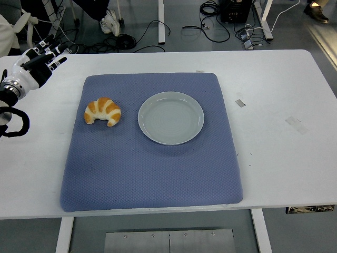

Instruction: Place the bread on the plate

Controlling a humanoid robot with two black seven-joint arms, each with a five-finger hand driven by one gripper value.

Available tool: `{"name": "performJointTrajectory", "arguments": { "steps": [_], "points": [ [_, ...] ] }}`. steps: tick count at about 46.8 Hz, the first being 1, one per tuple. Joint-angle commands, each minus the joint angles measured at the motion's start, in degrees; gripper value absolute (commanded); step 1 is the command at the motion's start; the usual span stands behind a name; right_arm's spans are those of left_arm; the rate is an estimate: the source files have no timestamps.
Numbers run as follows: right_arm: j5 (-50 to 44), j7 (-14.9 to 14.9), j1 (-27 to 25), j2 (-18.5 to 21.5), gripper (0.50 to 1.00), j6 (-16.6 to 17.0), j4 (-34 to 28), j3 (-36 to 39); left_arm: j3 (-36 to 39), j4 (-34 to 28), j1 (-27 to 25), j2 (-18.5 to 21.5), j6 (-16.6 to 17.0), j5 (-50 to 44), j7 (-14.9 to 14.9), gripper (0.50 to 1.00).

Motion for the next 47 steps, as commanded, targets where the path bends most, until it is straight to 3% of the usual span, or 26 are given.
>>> {"name": "performJointTrajectory", "arguments": {
  "steps": [1,47],
  "points": [
    [0.00,0.00,0.00,0.00,1.000,0.00,0.00,0.04,-0.16,-0.01,-0.05,0.00,0.02,0.00,0.01,0.983],
    [0.00,0.00,0.00,0.00,1.000,0.00,0.00,0.04,0.01,-0.01,-0.84,0.44,-0.42,-0.18,0.01,0.983]
  ]
}}
